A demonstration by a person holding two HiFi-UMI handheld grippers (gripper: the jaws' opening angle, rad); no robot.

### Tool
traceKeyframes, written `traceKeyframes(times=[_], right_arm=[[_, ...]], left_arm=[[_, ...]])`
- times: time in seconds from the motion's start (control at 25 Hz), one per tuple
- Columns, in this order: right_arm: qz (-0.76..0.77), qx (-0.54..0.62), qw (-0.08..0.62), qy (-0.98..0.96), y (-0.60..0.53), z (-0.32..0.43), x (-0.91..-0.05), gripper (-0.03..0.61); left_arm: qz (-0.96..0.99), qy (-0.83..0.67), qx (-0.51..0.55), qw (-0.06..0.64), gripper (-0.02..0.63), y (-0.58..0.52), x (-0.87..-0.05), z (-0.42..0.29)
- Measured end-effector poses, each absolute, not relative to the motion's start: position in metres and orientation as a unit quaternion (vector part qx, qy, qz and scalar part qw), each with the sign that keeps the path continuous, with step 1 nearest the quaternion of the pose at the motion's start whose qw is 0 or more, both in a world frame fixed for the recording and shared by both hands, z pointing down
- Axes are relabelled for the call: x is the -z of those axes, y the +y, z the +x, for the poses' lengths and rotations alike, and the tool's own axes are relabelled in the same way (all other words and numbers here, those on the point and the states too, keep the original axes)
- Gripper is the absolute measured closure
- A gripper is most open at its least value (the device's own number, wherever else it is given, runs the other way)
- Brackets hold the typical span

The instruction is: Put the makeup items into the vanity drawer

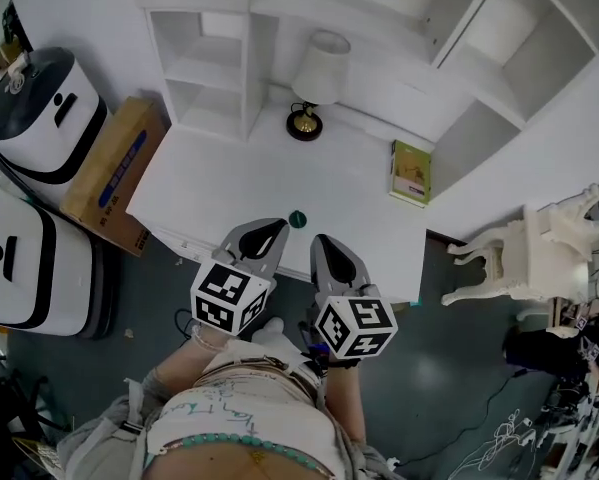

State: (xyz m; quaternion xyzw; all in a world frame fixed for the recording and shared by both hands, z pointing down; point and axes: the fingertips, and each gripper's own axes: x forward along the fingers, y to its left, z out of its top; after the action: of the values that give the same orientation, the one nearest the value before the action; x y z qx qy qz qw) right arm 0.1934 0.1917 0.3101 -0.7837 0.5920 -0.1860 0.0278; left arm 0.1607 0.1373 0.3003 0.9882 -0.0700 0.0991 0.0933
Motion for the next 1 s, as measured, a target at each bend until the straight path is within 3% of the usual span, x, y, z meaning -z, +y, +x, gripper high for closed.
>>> traceKeyframes(times=[0.48, 1.0], right_arm=[[-0.759, 0.194, 0.002, 0.622, 0.167, 0.213, -0.326, 0.551], [-0.790, 0.208, 0.013, 0.576, 0.127, 0.234, -0.330, 0.551]], left_arm=[[0.982, -0.111, -0.116, 0.099, 0.612, 0.114, -0.316, 0.175], [0.988, -0.044, -0.113, 0.099, 0.612, 0.069, -0.315, 0.199]])
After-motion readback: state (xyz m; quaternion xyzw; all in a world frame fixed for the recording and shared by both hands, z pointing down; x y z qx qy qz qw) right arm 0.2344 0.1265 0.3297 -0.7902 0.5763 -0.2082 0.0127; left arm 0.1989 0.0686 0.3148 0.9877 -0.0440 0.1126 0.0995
